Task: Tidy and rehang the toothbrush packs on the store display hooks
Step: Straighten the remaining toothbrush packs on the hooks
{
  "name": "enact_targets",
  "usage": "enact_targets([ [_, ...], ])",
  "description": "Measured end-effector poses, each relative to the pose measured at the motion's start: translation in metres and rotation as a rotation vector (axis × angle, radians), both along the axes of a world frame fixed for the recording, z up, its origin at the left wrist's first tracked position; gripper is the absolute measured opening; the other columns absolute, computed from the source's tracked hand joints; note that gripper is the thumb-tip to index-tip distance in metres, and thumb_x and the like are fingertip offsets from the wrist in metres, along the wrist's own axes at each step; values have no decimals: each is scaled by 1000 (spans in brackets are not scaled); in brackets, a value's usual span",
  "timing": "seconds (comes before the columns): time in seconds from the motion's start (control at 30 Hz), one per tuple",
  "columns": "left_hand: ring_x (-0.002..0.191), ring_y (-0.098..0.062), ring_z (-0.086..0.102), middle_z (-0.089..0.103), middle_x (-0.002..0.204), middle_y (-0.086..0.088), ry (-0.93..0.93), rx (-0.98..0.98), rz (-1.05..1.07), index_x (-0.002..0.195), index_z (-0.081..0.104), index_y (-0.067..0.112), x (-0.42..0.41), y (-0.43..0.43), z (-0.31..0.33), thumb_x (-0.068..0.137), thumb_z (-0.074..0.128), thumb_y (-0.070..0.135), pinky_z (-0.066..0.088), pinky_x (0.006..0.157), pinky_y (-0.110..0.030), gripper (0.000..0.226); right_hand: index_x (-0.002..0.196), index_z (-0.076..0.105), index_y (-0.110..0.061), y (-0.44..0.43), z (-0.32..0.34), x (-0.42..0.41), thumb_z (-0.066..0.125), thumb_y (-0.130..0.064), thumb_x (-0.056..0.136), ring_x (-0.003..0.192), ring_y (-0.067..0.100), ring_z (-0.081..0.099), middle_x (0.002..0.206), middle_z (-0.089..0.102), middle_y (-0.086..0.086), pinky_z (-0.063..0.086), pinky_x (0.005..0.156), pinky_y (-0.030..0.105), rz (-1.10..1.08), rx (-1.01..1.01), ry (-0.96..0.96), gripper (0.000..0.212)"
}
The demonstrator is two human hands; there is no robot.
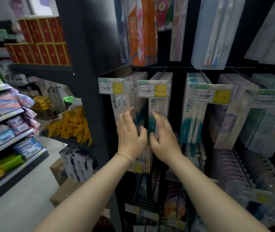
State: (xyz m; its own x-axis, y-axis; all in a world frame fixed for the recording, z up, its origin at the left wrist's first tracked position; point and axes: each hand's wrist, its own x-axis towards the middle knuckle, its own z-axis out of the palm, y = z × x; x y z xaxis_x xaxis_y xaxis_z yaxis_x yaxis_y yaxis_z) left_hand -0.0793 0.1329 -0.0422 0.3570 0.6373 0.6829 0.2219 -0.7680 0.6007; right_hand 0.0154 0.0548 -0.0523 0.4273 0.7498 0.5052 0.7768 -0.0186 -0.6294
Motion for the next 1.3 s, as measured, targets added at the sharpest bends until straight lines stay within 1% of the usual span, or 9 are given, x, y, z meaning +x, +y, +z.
enact_targets([
  [0.07,132,-19,26,33,141,-9,-22,-26,4,142,30,7,-10,9,1,80,49,10,14,112,-25,66,150,5,-42,15,2,-13,44,-10,95,146,11,6,160,3,-9,15,111,25,104,-40,14,74],
  [0.17,140,-17,19,24,148,-11,-104,-22,-14,145,26,7,-17,17,3,77,44,8,12,118,-27,70,141,-11,-57,34,5,-29,48,-14,96,146,15,10,159,-13,-14,32,109,34,150,-54,-15,86],
  [0.3,143,-11,12,16,153,-11,-179,-100,-57,148,20,6,-22,30,7,79,42,6,8,116,-14,72,131,-27,-63,49,7,-40,55,-20,92,140,28,29,154,-26,-16,53,85,48,110,-89,-110,101],
  [0.47,145,-2,-2,0,161,2,-82,-219,-155,153,10,19,-22,48,5,91,38,12,4,119,-27,69,134,-26,-60,62,4,-42,61,-23,90,146,26,14,156,-22,-15,48,97,49,69,-61,-124,104],
  [0.8,148,-6,-2,7,162,7,-58,-243,-250,154,6,30,-22,58,-2,94,40,3,3,120,-30,74,132,-31,-58,71,-1,-39,58,-24,91,146,26,15,157,-21,-12,41,104,52,42,-61,-140,103],
  [0.97,148,-15,10,15,159,-4,-59,-230,-200,152,13,17,-31,56,-7,92,47,7,14,122,-40,70,145,-10,-50,66,0,-40,55,-24,91,146,27,13,157,-19,-13,35,109,51,20,-38,-124,89],
  [1.07,141,-24,25,28,149,-13,-18,-131,-119,144,28,10,-42,54,-9,82,49,14,24,118,-41,66,150,11,-32,57,2,-42,54,-21,89,143,30,20,160,-2,5,31,110,50,-85,-34,-267,76],
  [1.2,113,-30,47,48,124,-13,120,118,10,126,47,6,-56,55,-13,77,48,25,46,94,-45,52,141,37,-16,44,3,-38,57,-18,83,135,36,33,154,24,15,36,101,53,-171,-65,-434,61],
  [1.3,102,-28,52,57,113,-7,282,229,56,120,53,11,-59,51,-15,77,43,32,48,78,-41,49,132,48,-10,34,0,-32,63,-18,80,128,38,42,144,40,19,40,95,53,-212,-107,-516,55],
])
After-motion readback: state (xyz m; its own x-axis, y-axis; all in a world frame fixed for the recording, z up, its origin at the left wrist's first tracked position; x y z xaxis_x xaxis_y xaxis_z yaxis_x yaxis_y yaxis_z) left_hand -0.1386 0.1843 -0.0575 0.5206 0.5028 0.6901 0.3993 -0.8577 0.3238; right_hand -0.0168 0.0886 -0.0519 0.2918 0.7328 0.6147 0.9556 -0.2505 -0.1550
